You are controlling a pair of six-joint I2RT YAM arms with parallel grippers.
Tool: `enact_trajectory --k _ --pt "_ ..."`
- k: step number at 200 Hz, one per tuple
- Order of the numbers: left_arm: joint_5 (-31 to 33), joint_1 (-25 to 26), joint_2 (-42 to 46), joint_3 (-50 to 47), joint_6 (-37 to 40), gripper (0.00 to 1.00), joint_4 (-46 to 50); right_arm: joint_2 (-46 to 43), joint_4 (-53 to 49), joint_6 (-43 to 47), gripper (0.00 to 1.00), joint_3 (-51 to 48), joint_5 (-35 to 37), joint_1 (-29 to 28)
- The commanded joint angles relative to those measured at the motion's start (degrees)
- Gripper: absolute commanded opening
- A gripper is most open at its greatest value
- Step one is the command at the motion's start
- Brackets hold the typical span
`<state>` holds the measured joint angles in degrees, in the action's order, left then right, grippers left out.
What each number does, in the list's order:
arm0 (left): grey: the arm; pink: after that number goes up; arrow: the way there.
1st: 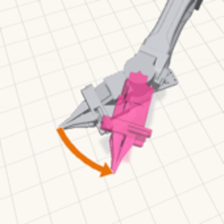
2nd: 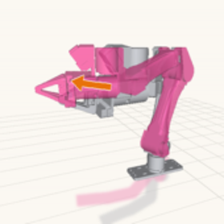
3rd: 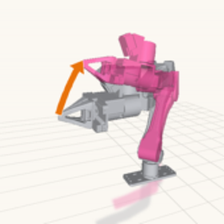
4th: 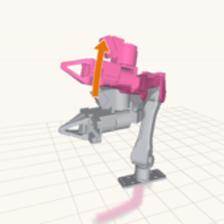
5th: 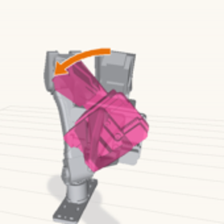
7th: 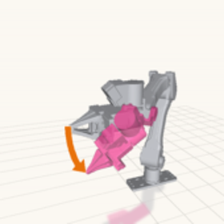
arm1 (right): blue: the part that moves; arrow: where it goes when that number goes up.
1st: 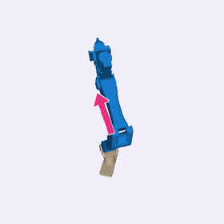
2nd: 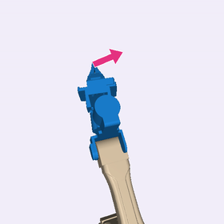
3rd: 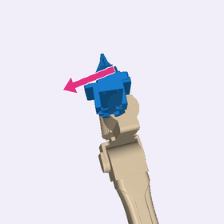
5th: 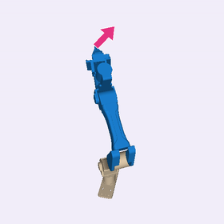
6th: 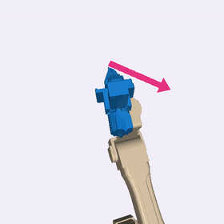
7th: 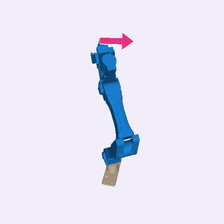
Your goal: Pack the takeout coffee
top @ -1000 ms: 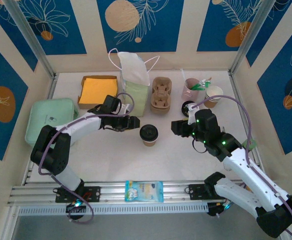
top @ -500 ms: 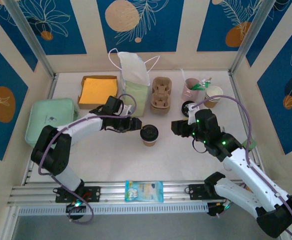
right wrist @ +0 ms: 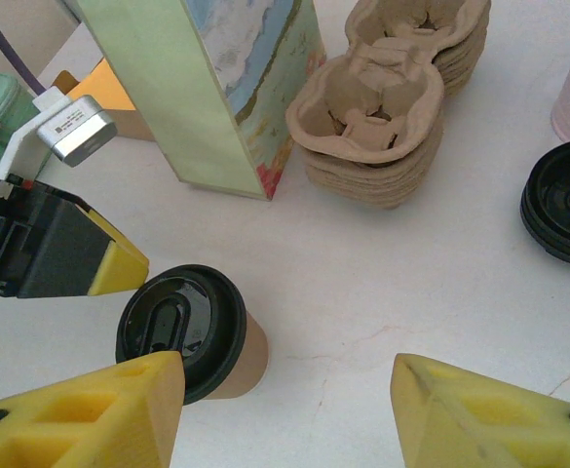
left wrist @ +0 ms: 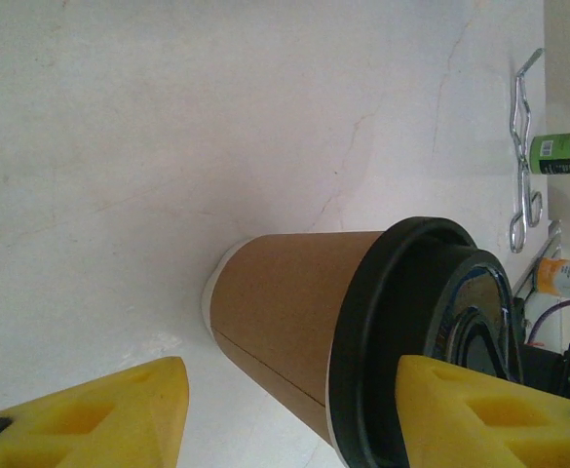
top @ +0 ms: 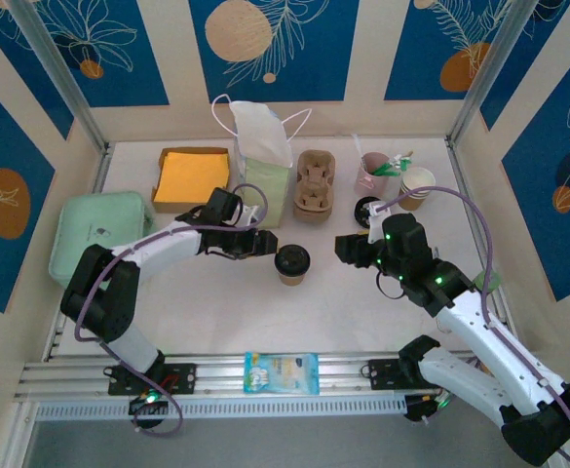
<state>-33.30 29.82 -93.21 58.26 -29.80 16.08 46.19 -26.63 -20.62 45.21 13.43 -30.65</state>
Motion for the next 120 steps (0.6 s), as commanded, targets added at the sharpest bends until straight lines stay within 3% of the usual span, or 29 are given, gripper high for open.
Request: enact_trajectory --k 1,21,71,120 --pt "1.35 0.54 0.35 0.62 1.48 0.58 2.57 -0.40 0.80 -0.66 0.59 -0.90 -0.98 0.40" --pt "1.99 0.50 1.20 0.94 1.68 0.59 3.32 1.30 0.64 -0.95 0.59 -0.95 -2.67 0.53" --pt "2.91 0.50 4.99 1.98 0.82 0.73 4.89 11.62 0.13 -1.87 0.62 0.70 -10.69 0.51" --pt "4.59 1.91 6.68 2.17 0.44 0.75 6.41 23.46 0.59 -2.29 0.69 3.71 -13.99 -1.15"
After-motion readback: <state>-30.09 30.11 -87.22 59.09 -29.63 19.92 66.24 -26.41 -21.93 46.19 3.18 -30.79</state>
